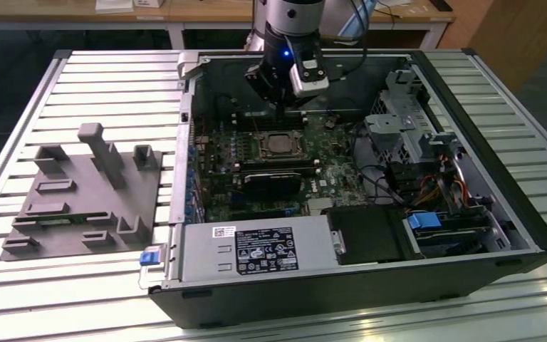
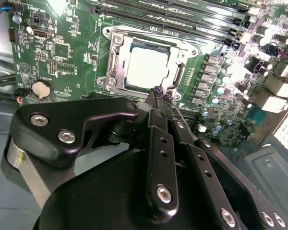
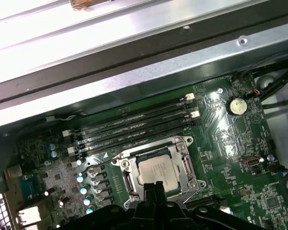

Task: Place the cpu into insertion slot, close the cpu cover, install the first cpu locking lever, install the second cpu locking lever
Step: 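Install the first cpu locking lever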

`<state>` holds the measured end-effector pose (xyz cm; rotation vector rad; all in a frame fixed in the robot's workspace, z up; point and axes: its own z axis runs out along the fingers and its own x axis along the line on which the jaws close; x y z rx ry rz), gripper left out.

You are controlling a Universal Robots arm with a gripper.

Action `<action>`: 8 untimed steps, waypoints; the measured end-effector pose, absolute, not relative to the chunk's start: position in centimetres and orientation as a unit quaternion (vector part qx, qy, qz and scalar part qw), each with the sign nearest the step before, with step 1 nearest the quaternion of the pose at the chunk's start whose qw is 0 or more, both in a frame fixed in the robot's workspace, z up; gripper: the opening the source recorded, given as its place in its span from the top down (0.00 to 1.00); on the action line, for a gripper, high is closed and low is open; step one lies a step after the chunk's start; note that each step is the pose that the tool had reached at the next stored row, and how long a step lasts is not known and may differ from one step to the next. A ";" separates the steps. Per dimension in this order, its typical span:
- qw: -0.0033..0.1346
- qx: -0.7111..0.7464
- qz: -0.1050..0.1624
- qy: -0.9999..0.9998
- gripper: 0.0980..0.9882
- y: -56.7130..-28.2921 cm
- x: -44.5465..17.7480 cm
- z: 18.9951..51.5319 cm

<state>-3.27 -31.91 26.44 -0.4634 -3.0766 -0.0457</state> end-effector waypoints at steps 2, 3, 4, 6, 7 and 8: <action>0.015 -0.135 -0.015 -0.991 0.99 -31.9 -3.3 26.4; 0.015 -0.128 -0.014 -0.992 0.99 -31.9 -3.3 26.4; 0.015 -0.120 -0.014 -0.993 0.99 -31.9 -3.3 26.4; 0.015 -0.107 -0.014 -0.994 0.99 -31.9 -3.3 26.4; 0.015 -0.103 -0.014 -0.994 0.99 -31.9 -3.3 26.4; 0.014 -0.099 -0.014 -0.995 0.99 -31.9 -3.3 26.4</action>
